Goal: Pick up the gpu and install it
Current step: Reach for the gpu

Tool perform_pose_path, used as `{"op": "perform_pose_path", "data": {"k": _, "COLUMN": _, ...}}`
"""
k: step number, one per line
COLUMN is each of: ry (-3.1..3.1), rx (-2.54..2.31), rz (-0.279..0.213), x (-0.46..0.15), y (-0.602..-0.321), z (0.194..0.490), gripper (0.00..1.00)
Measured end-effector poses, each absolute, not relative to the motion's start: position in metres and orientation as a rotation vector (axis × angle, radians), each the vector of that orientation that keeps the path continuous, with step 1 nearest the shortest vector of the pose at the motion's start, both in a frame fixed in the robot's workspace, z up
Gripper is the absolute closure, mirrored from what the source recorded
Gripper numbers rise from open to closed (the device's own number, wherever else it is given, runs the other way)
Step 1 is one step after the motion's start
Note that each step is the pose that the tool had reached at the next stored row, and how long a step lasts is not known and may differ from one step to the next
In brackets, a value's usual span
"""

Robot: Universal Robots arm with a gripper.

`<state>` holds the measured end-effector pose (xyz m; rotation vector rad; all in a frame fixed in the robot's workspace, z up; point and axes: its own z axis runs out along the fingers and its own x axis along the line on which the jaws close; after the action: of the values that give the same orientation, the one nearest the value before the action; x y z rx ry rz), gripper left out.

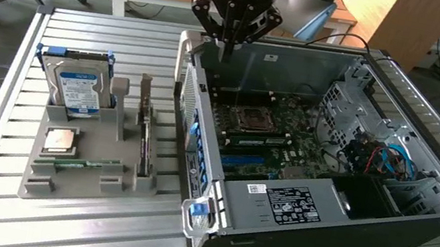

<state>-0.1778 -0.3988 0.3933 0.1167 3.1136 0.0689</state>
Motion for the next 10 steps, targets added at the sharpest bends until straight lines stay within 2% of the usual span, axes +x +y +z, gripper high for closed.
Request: {"op": "perform_pose_path", "data": {"k": 10, "ry": 3.114, "rx": 0.117, "rz": 0.069, "x": -0.1875, "y": -0.3989, "z": 0.3933, "gripper": 0.89}}
